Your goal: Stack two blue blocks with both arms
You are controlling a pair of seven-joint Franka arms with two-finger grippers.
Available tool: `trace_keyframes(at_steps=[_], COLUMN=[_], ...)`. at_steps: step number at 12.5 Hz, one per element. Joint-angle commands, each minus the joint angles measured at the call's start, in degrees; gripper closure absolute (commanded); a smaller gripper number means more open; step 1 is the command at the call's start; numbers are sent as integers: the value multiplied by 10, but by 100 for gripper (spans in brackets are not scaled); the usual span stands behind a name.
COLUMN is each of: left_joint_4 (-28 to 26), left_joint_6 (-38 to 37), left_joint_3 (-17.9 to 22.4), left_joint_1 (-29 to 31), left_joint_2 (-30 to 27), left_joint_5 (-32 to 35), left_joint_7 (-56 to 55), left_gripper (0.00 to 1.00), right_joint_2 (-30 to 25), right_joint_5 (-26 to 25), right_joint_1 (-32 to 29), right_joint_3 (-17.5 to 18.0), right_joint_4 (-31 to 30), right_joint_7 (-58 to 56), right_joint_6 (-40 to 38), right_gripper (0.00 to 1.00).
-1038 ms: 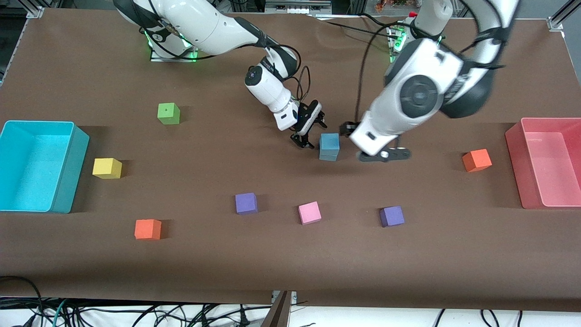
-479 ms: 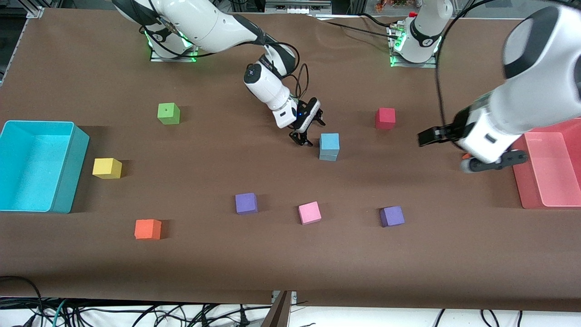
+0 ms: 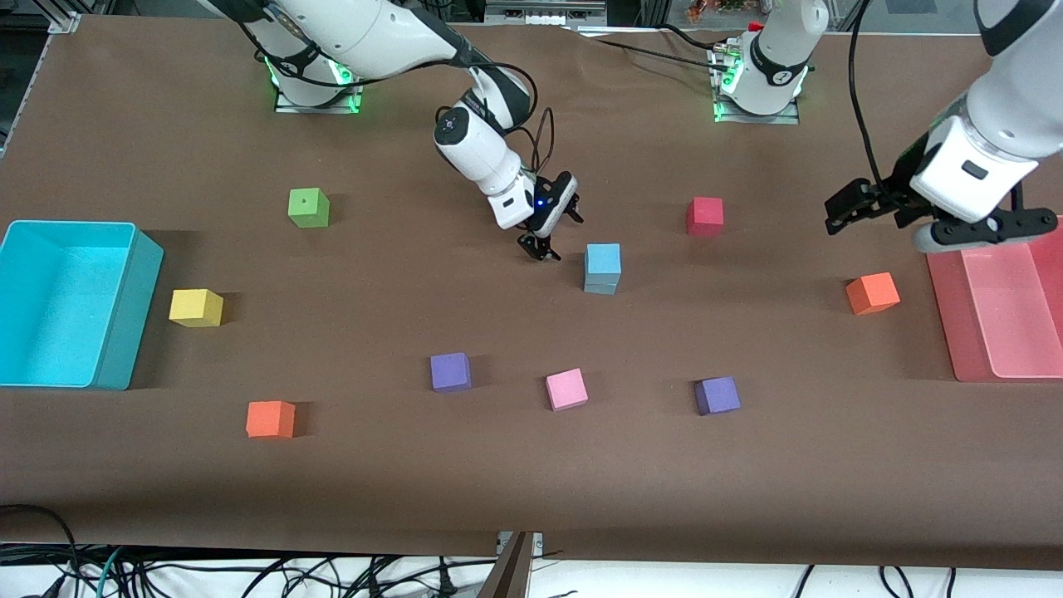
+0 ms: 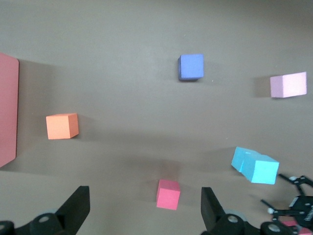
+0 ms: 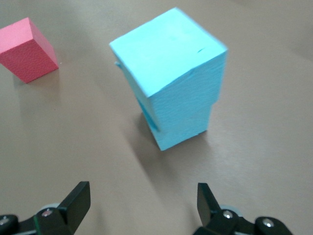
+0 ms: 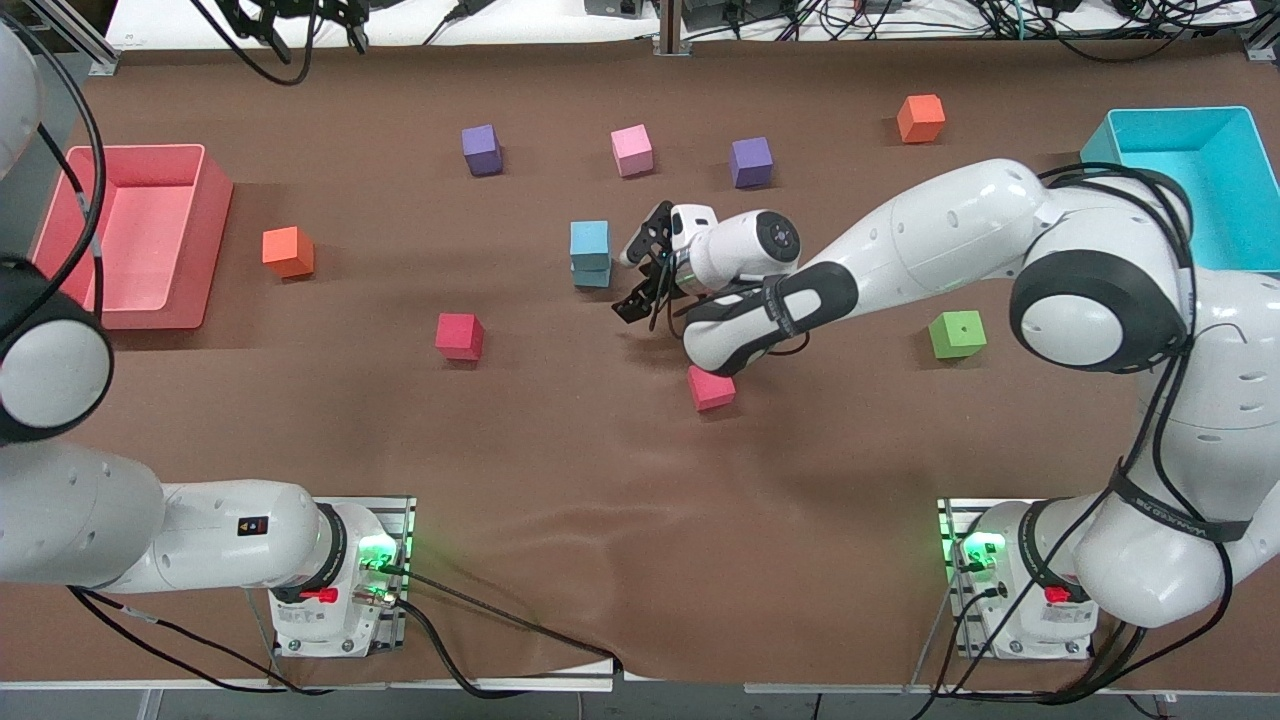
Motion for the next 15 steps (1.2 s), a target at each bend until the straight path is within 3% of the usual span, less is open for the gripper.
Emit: trace_keyframes(at_steps=[1,7,13,15], left_joint_4=[-46,-49,-52,-60], left_joint_6=[23,20,21,21], left_joint_3=[19,26,38,57], left_joint_1=[-22,-27,-28,-29], left_joint_2=[-31,-33,-32,-33], left_joint_5=[11,14,14,14], left_joint_7=[16,17,61,71], left_gripper=[0,0,0,0], right_joint_2=[-63,-184,-280,-312], right_joint_5=[0,3,3,5], right_joint_1=[-27,-101,-154,-156], right_joint_3=[3,-16,-117,-173], right_joint_4=[-25,-17,-15,1], right_joint_7=[-5,-3,-35,-28], right_joint_6=[-76,-297,-379,-474], right_gripper=[3,3,1,1])
